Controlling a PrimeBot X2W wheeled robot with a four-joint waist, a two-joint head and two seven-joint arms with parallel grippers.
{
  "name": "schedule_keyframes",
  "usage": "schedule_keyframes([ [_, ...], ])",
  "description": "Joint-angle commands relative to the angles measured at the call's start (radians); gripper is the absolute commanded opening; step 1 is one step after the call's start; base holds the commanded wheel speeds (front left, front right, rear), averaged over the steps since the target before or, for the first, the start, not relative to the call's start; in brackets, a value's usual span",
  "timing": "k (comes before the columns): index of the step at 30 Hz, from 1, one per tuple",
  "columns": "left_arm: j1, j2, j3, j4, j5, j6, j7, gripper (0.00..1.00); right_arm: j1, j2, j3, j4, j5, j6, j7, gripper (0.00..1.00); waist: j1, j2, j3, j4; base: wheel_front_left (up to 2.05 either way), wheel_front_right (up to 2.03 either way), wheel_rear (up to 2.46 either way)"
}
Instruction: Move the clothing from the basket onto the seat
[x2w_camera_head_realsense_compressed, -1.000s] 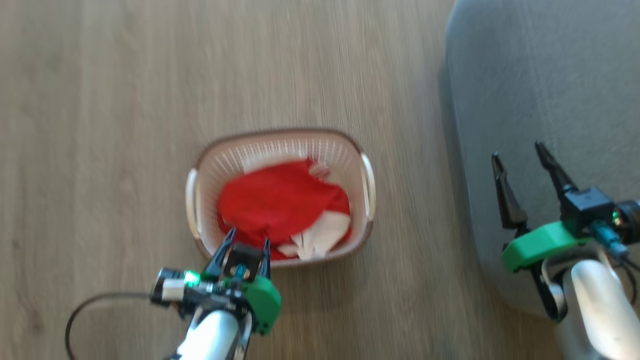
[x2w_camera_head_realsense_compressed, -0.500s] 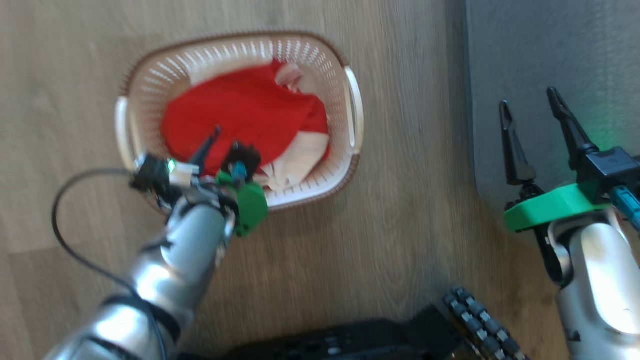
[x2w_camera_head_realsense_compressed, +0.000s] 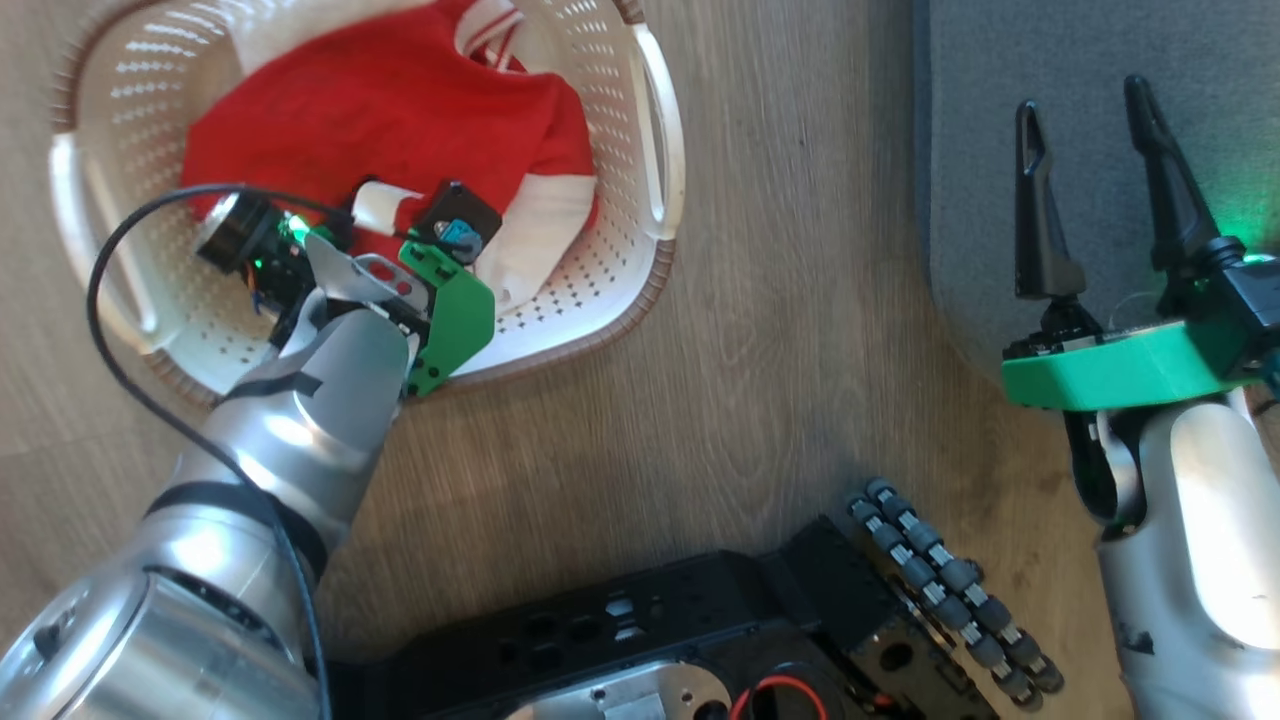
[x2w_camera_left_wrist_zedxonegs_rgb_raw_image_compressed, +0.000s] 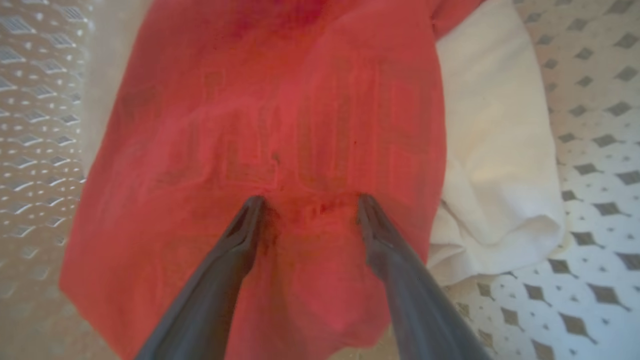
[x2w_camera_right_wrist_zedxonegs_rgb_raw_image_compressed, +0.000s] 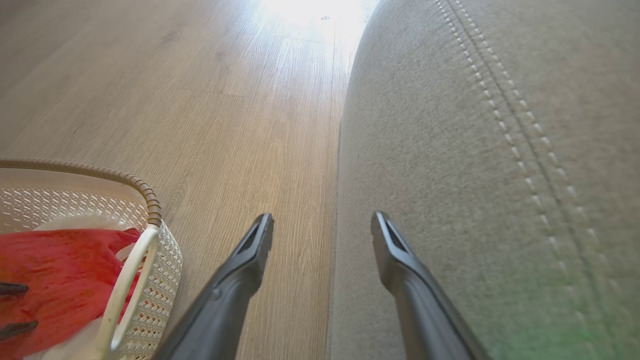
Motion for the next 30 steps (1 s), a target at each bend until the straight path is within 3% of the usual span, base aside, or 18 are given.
schedule_keyframes([
  [1,0.0,0.021,-0.01,0.001,0.019,0.01,0.03,1.0,0.024,0.003,0.019,0.031,0.018,0.009,0.012,1.0,0.0,0.0,0.027,-0.015,0.0,0.0,0.0],
  [8,-0.018,0.042,-0.024,0.007,0.03,0.079,0.151,1.0,0.024,0.014,0.028,0.013,0.025,0.009,0.012,1.0,0.0,0.0,0.039,-0.026,0.0,0.0,0.0],
  [18,-0.027,0.05,-0.011,0.008,-0.011,0.079,0.255,1.0,0.059,0.046,0.05,0.007,0.047,0.009,0.012,1.0,0.0,0.0,0.048,-0.049,0.0,0.0,0.0],
  [19,-0.027,0.053,-0.01,0.008,-0.014,0.077,0.258,0.86,0.058,0.047,0.05,0.006,0.047,0.009,0.012,1.0,0.0,0.0,0.05,-0.051,0.0,0.0,0.0],
  [20,-0.028,0.057,-0.011,0.008,-0.016,0.076,0.258,0.48,0.055,0.049,0.047,0.005,0.049,0.009,0.012,1.0,0.0,0.0,0.051,-0.055,0.0,0.0,0.0],
  [22,-0.028,0.061,-0.015,0.008,-0.017,0.074,0.254,0.0,0.052,0.054,0.04,0.002,0.054,0.009,0.012,1.0,0.0,0.0,0.053,-0.058,0.0,0.0,0.0],
  [30,-0.006,0.072,0.041,0.008,-0.09,0.098,0.231,0.0,0.032,0.062,0.048,0.005,0.049,0.009,0.012,1.0,0.0,0.0,0.039,-0.075,0.0,0.0,0.0],
])
